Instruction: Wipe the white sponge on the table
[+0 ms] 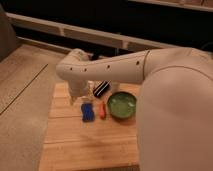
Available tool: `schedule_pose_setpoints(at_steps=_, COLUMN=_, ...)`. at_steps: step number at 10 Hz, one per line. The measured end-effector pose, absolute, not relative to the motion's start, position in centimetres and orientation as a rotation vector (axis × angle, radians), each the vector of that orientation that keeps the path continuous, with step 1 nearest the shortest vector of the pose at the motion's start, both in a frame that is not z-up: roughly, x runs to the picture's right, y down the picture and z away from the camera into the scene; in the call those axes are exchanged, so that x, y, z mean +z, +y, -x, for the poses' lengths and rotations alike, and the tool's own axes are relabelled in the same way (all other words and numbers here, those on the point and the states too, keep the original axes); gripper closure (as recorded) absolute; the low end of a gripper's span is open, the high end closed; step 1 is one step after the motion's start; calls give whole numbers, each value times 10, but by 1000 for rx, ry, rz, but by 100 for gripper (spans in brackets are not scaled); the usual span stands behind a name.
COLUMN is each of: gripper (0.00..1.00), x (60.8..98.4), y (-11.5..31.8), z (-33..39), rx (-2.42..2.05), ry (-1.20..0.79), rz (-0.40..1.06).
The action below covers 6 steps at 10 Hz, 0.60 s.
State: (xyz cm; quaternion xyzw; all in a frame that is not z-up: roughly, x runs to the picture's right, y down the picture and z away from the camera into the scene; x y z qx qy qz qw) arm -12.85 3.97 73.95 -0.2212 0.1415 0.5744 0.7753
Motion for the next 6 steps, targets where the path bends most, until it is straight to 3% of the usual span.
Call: schedule_pose_setpoints(at_steps=6, gripper=35, x=745, y=18, z=139, rx=1200, ry=247, rz=451)
